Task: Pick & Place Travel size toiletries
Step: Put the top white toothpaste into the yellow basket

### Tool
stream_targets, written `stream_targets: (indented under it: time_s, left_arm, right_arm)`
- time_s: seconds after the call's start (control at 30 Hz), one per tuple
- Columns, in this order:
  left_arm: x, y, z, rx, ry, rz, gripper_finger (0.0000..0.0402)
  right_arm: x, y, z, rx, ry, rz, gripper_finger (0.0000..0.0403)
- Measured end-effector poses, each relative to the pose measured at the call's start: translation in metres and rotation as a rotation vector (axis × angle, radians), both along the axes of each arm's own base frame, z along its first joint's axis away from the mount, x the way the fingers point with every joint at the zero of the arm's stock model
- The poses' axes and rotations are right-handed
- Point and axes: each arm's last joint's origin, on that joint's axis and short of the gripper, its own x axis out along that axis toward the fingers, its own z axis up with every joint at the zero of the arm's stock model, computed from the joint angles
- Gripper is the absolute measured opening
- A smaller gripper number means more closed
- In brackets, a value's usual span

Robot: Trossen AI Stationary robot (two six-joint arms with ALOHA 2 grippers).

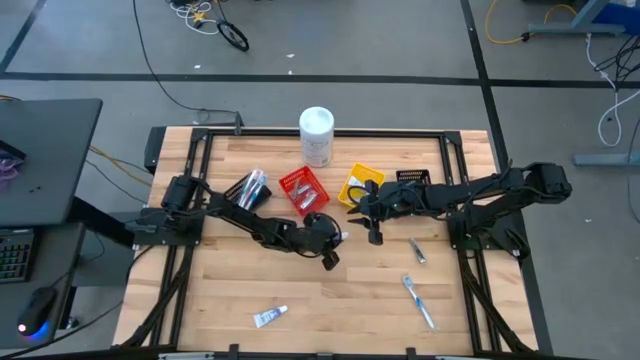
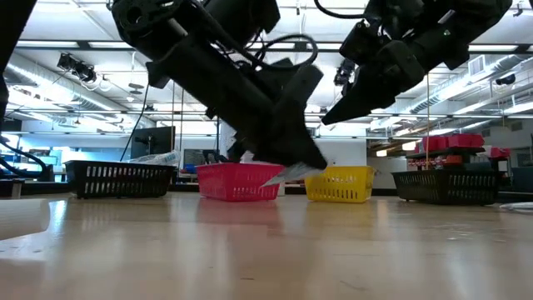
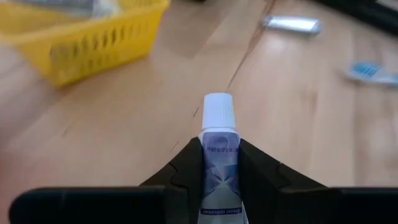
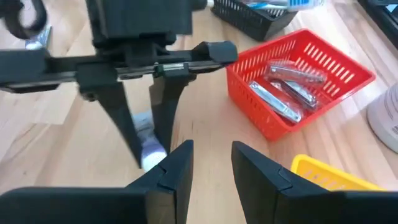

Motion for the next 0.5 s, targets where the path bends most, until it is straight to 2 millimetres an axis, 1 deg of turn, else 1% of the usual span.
stream_targets:
  time_s: [0.13, 0.23, 0.3, 0.5]
  left_arm:
    - [0.004, -0.001, 0.006, 0.016, -0.066, -0.033, 0.0090]
    - [0.004, -0.001, 0.014, 0.034, -0.079, -0.049, 0.0090]
    - [0.002, -0.001, 0.022, 0.054, -0.083, -0.060, 0.0090]
    - [-0.008, 0.001, 0.057, 0.122, -0.088, -0.108, 0.0089]
  right_arm:
    - [0.002, 0.000, 0.003, 0.002, -0.041, -0.002, 0.0119]
    - [0.004, 0.001, 0.006, 0.009, -0.076, -0.002, 0.0119]
    - [0.005, 0.002, 0.007, 0.015, -0.089, 0.013, 0.0119]
    - [0.006, 0.009, 0.011, 0.063, -0.125, 0.103, 0.0119]
